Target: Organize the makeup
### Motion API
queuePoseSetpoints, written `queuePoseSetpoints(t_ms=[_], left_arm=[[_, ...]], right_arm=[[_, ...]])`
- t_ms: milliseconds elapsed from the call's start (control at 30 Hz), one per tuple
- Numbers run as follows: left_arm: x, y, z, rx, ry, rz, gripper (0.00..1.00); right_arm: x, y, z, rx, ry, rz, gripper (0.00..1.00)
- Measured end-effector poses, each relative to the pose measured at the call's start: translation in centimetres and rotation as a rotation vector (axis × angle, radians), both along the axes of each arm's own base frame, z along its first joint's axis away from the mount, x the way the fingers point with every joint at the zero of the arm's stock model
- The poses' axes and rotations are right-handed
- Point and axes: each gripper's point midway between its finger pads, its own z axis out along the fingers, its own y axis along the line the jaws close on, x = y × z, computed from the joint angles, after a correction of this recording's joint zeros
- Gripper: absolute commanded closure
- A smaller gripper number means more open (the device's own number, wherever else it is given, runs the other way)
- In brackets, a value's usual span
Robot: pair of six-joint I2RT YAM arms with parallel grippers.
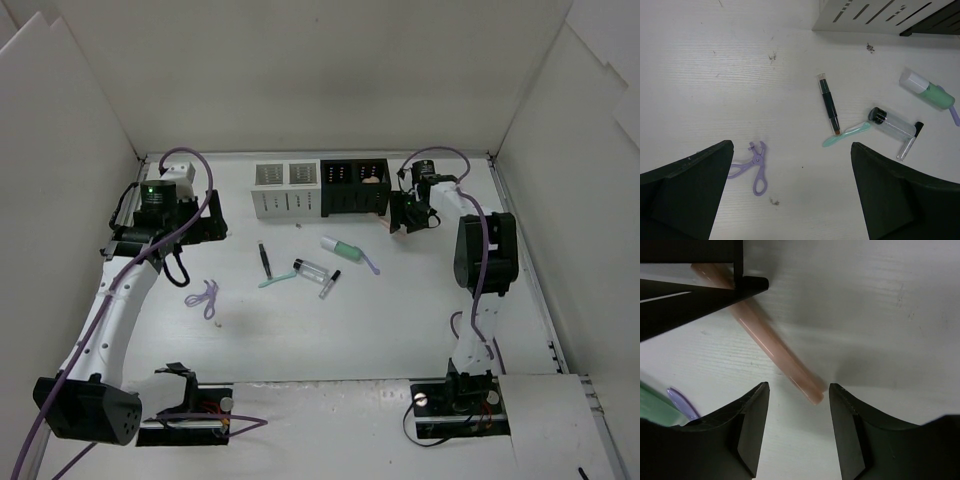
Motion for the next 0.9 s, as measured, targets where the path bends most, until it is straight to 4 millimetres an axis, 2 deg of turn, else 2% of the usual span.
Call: queuePoseSetpoints(t_ms=[133,333,500,767,900], left_arm=[[0.1,0.0,-0.1,0.0,0.004,0.0,0.01],[0.1,0.0,-0.2,0.001,0.006,0.0,0.01],[0.1,0.0,-0.2,0.001,0.008,0.0,0.01],[0.1,0.0,-0.3,0.001,0.009,-0.001,0.01],[0.1,-0.1,-0.3,0.0,0.01,-0.002,0.01]], right_arm=[[0.2,0.3,-0.8,0.012,0.016,0.007,0.55],[0.3,0.6,-0.8,0.028,0.014,0.019,0.74],[-0.2,1.1,-0.9,0.054,0.024,0.029,0.82],[-2.7,1.3,-0.9,0.078,0.056,0.037,0.87],[-4.8,1.5,-1.0,0.076,0.08,0.038,0.87]])
